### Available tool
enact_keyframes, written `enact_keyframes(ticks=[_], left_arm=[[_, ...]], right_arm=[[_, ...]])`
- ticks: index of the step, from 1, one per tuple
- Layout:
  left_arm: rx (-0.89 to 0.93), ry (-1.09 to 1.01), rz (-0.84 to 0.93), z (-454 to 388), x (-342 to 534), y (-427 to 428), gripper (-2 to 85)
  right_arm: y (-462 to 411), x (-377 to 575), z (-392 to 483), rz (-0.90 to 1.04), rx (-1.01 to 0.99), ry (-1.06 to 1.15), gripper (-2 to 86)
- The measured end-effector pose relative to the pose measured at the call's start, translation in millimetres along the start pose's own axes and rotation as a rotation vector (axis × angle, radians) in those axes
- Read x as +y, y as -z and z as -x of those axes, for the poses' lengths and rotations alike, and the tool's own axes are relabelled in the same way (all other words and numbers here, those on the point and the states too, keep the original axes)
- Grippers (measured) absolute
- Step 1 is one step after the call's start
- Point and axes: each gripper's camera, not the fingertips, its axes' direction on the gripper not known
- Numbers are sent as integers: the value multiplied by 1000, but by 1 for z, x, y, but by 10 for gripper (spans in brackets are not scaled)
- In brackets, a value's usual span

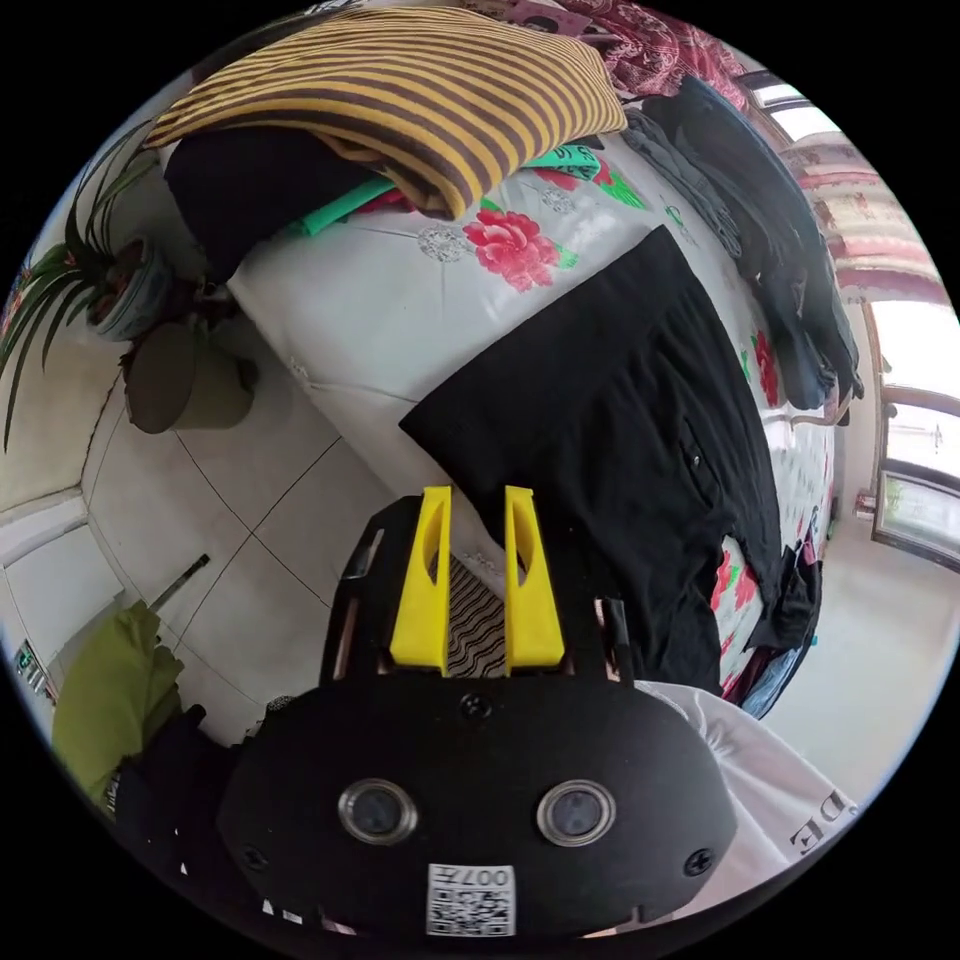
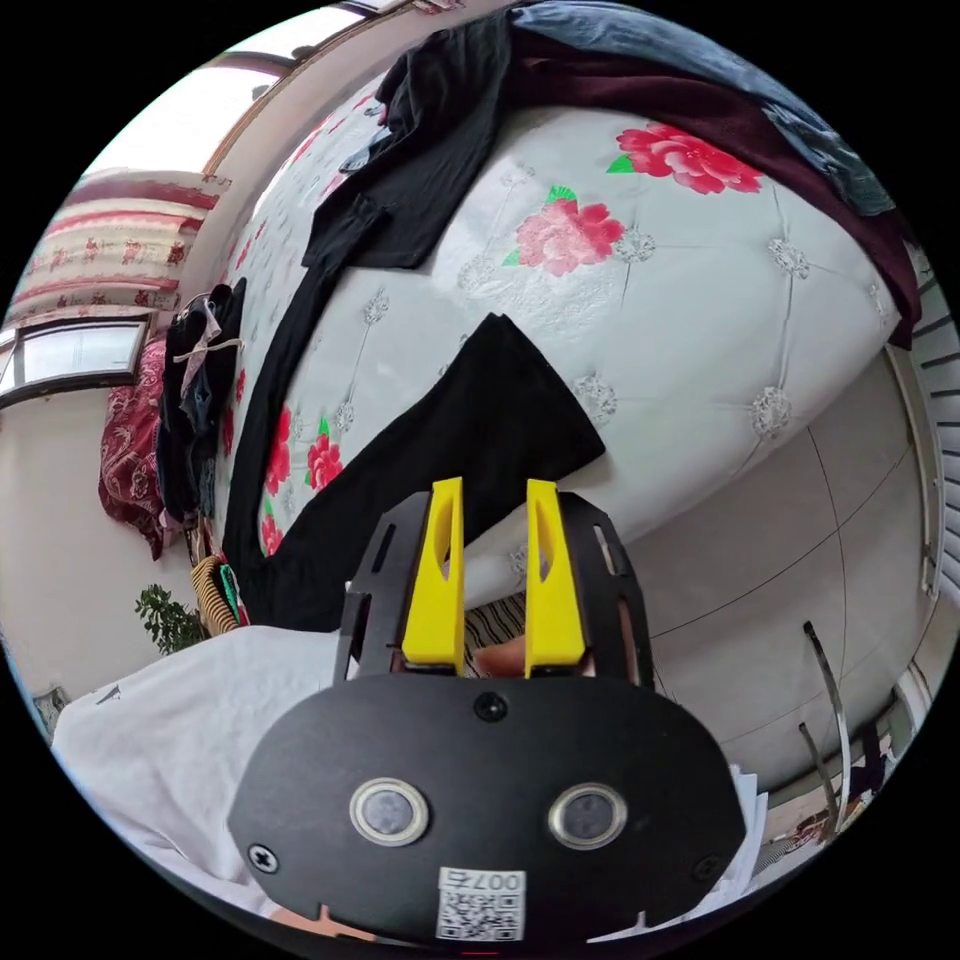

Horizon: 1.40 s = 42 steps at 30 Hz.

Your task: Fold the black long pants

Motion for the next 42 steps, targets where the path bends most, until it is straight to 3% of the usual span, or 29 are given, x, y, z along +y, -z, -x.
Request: enact_keyframes(ticks=[5, 15, 20, 25, 34, 42], left_arm=[[87, -42, -24, 24, 0, 13, 0], [464, 11, -127, 101, -4, 46, -8], [683, 45, -173, 120, -15, 62, -9], [924, 139, -250, 127, -29, 67, -9], [934, 196, -294, 136, -59, 86, -9], [751, 325, -166, 72, -173, 40, -9]], right_arm=[[-7, 10, -28, 17, -190, -54, 75], [-8, 32, -31, -75, -208, -1, 6], [34, 36, -27, -303, -544, -18, -1], [56, 28, -8, -455, -749, -55, -2], [58, 30, 46, -549, -788, -347, -2], [52, -92, 186, -545, -426, -379, -1]])
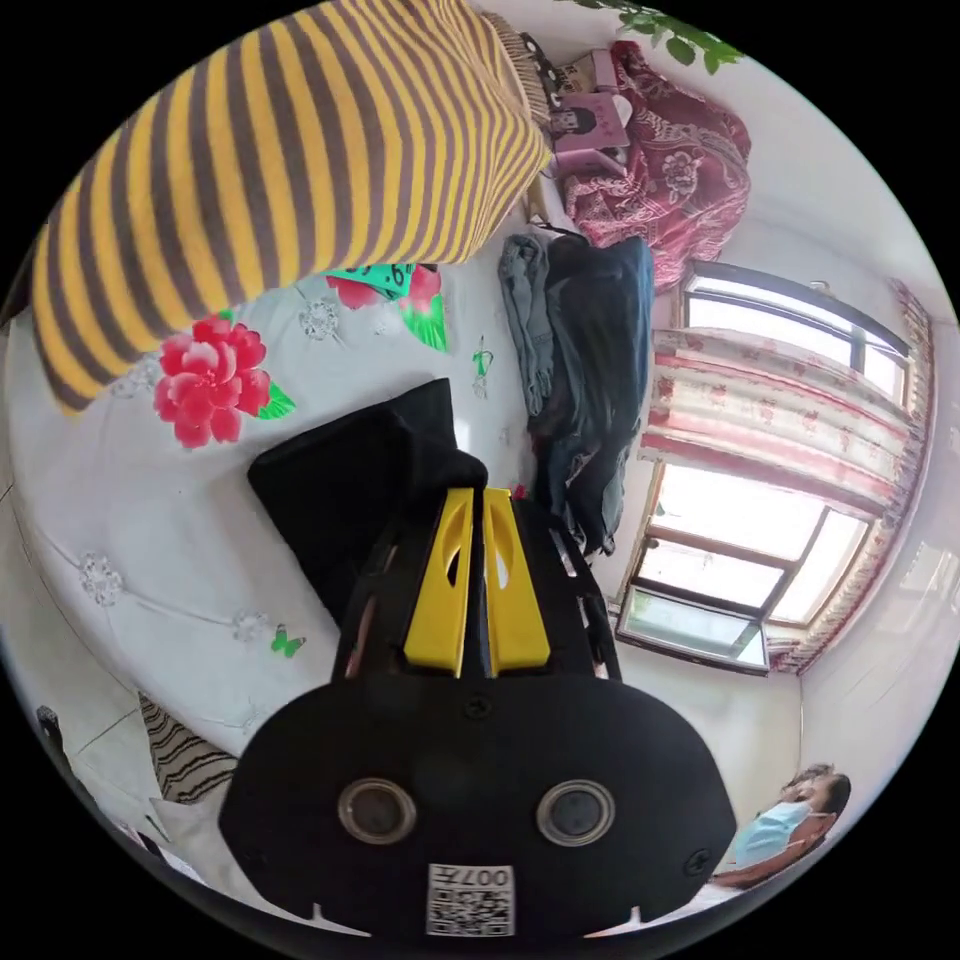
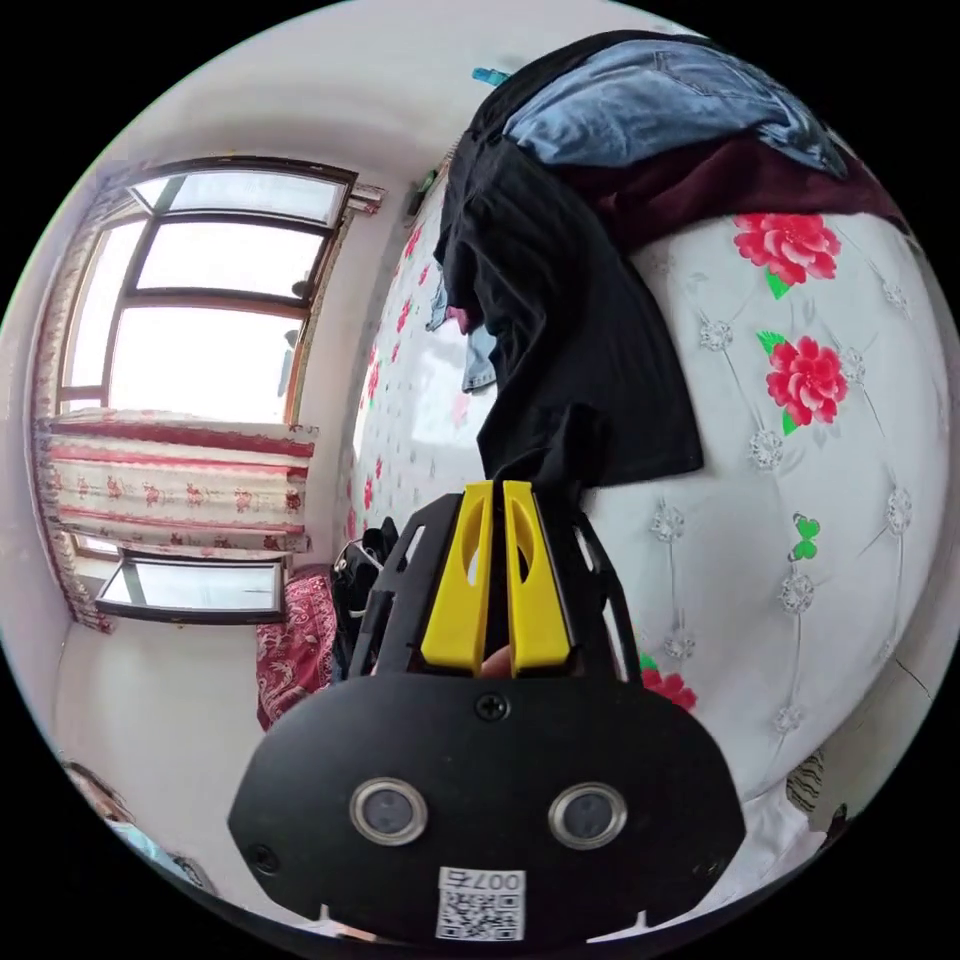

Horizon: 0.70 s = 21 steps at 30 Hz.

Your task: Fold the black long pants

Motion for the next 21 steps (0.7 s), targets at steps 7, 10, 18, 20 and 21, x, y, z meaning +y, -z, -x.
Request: enact_keyframes(ticks=[7, 10, 18, 20, 21], left_arm=[[-136, 95, 4, -5, -50, -90, -8], [-111, 46, 43, -7, -56, -92, -8], [6, -58, 34, -33, -34, -86, -7], [6, -76, 20, -39, -29, -86, -7], [4, -79, 10, -43, -25, -85, -7]], right_arm=[[-135, -22, 73, 69, 239, 89, -2], [-155, -32, 104, 118, 267, 208, -2], [-217, 58, 246, 570, 22, 946, 4], [-253, 134, 280, 782, -27, 1188, 10], [-262, 154, 287, 827, -30, 1244, 12]])
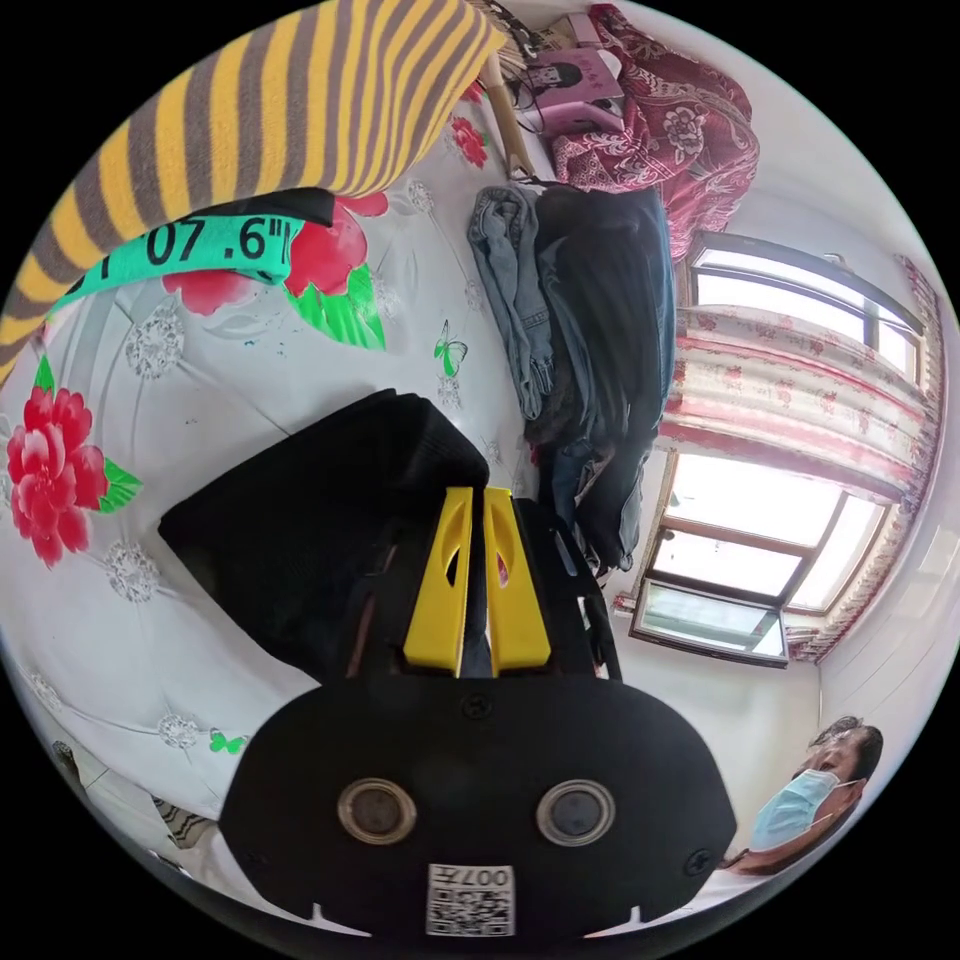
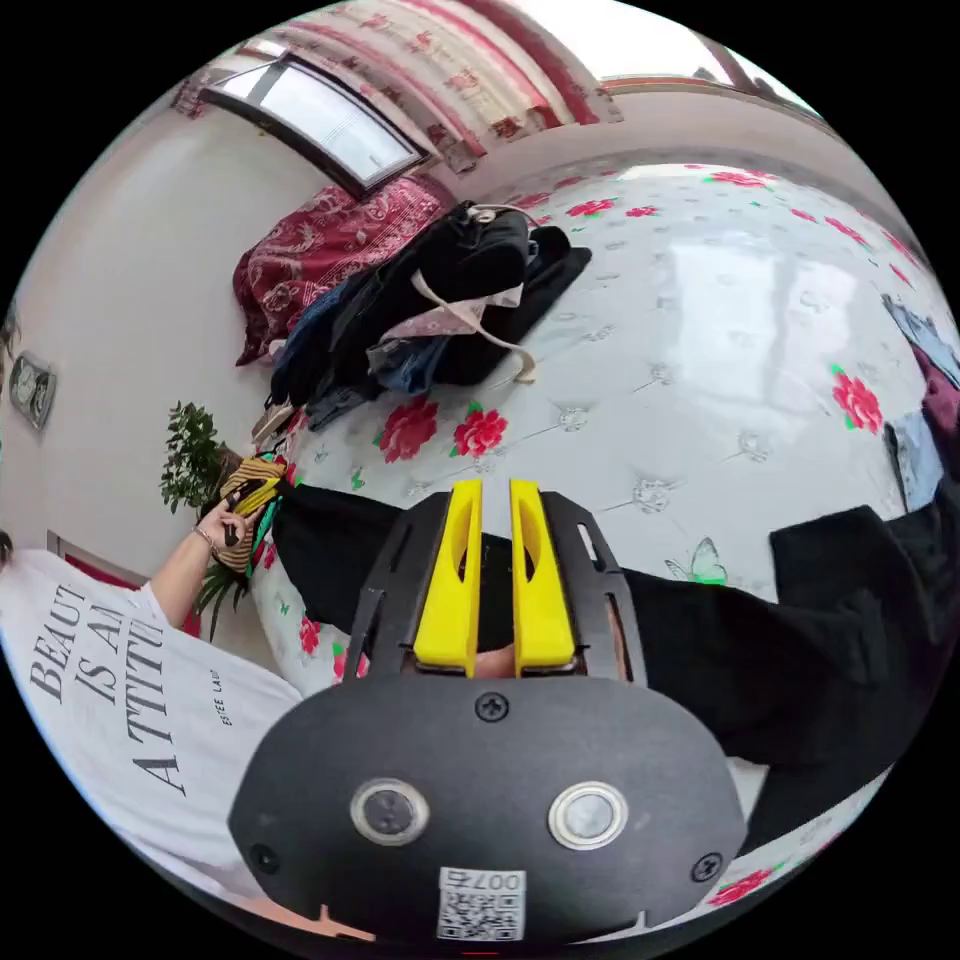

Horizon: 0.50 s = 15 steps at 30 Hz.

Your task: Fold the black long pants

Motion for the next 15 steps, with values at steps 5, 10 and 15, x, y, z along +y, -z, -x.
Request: enact_keyframes(ticks=[5, 10, 15], left_arm=[[-6, 6, -10, -8, 11, -7, -8], [-45, -43, -20, -28, 14, -22, -8], [-205, -137, -29, -30, 11, -57, 0]], right_arm=[[-118, -50, 104, 284, 57, 366, 20], [-157, -81, 144, 373, 187, 465, 3], [-152, -117, 148, 309, 262, 388, 0]])
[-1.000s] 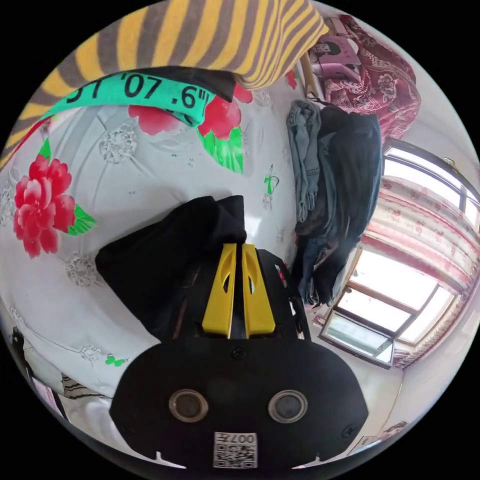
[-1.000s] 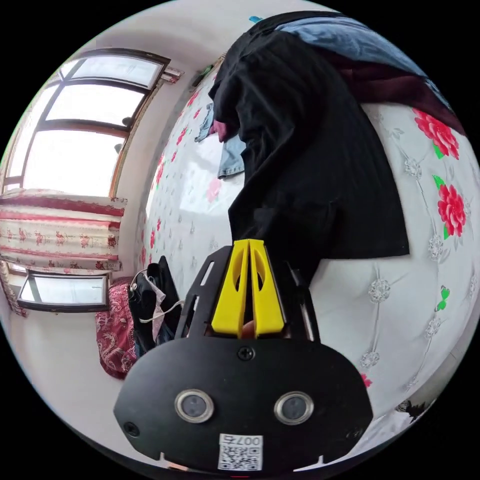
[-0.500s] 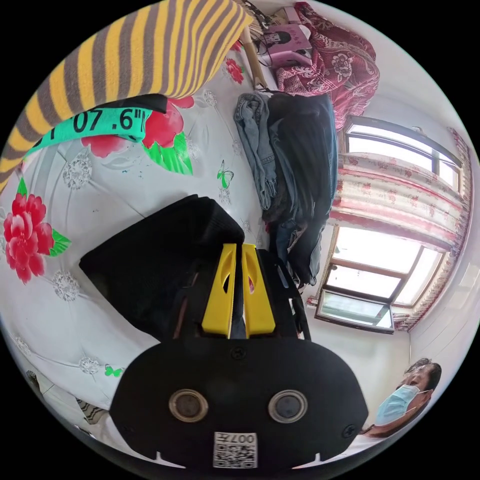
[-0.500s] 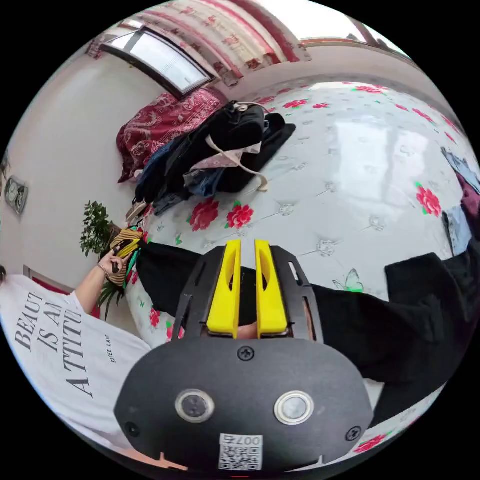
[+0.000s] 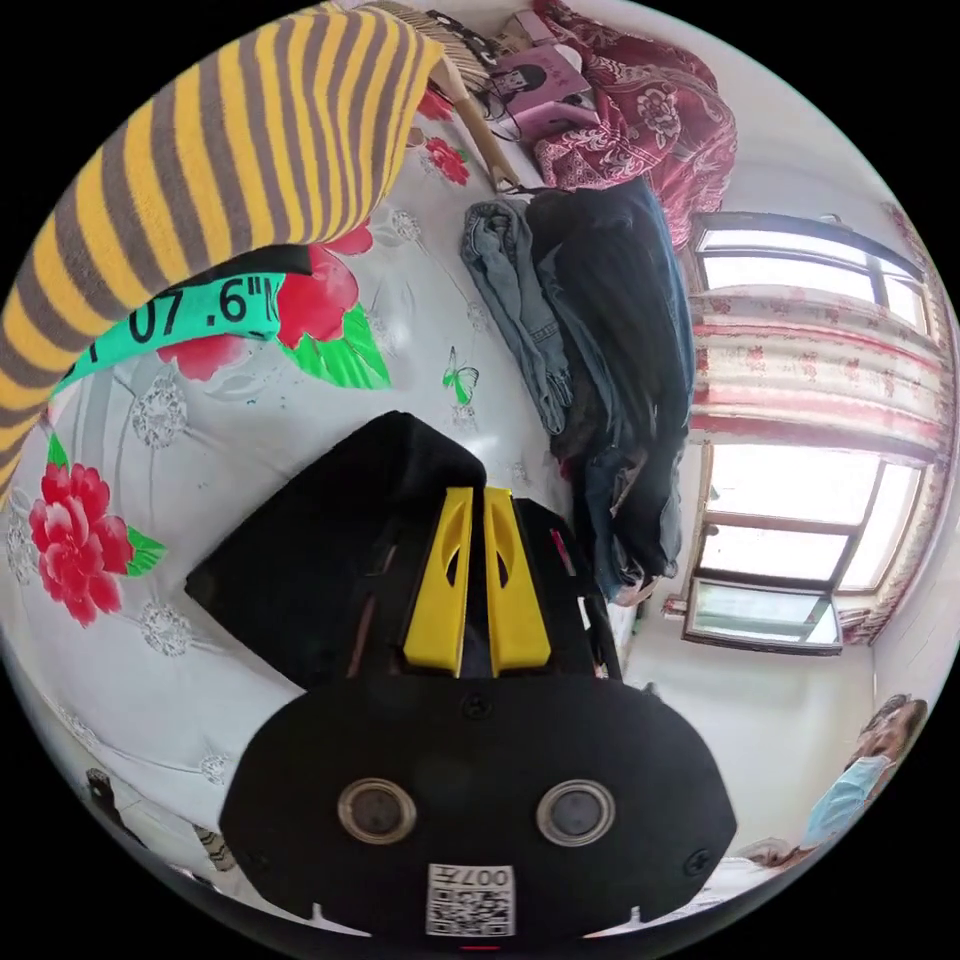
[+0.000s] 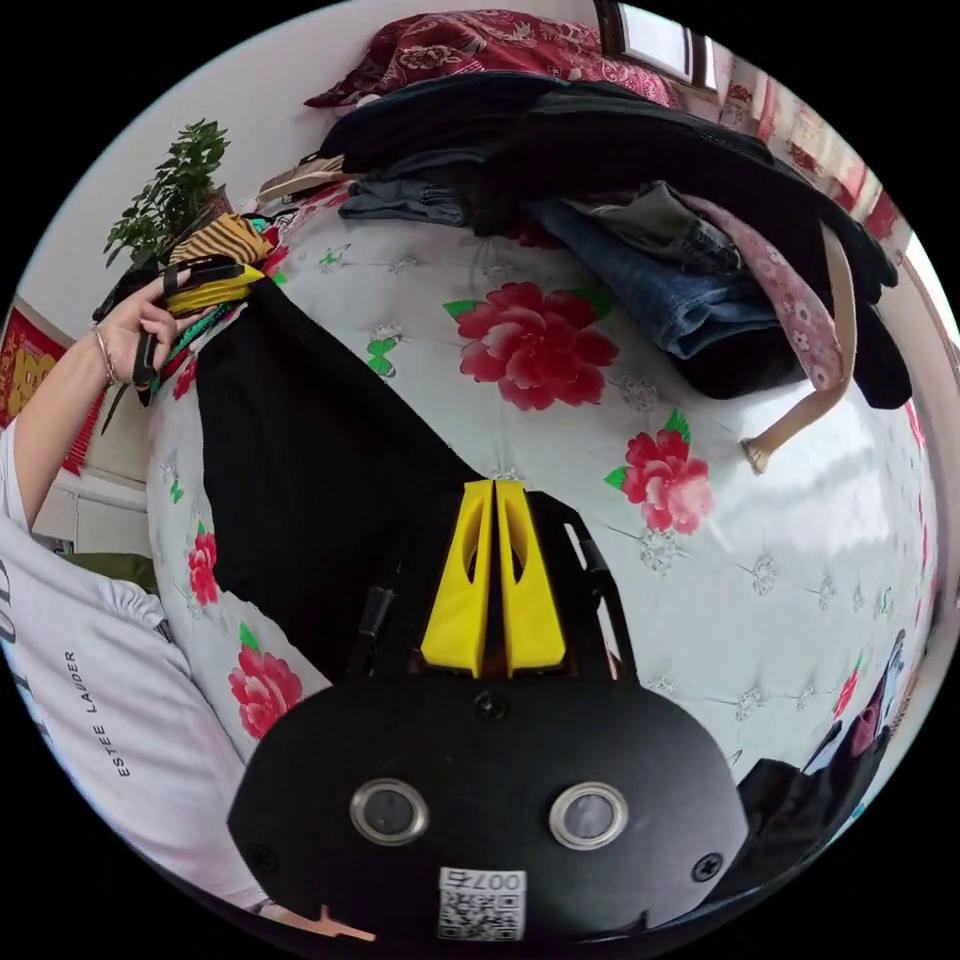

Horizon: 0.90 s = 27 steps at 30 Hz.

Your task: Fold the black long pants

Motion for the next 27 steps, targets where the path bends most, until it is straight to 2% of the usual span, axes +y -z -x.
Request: enact_keyframes(ticks=[3, 6, 8, 10, 14, 20, 22, 25, 27], left_arm=[[-45, -104, 37, -11, 2, -26, 23], [-44, -195, 76, -37, 7, -25, 64], [-44, -266, 96, -52, 15, -16, 82], [-71, -335, 104, -66, 32, 2, 90], [-174, -396, 58, -75, 73, 28, 95], [-369, -455, 128, -89, 131, -14, 121], [-565, -528, 114, -108, 142, -44, 79], [-700, -744, 143, -132, 153, -61, 9], [-751, -767, 147, -137, 153, -56, 0]], right_arm=[[-2, -9, -13, 35, -13, -97, 2], [43, 11, -25, -145, -78, -207, 12], [77, 44, -24, -271, -230, -225, 21], [87, 70, -15, -307, -332, -214, 28], [71, 105, 37, -192, -472, -167, 50], [28, 82, 83, -93, -444, -154, 59], [20, 69, 87, -44, -438, -135, 43], [19, 75, 93, 21, -437, -85, 14], [22, 90, 98, 16, -455, -58, 8]])
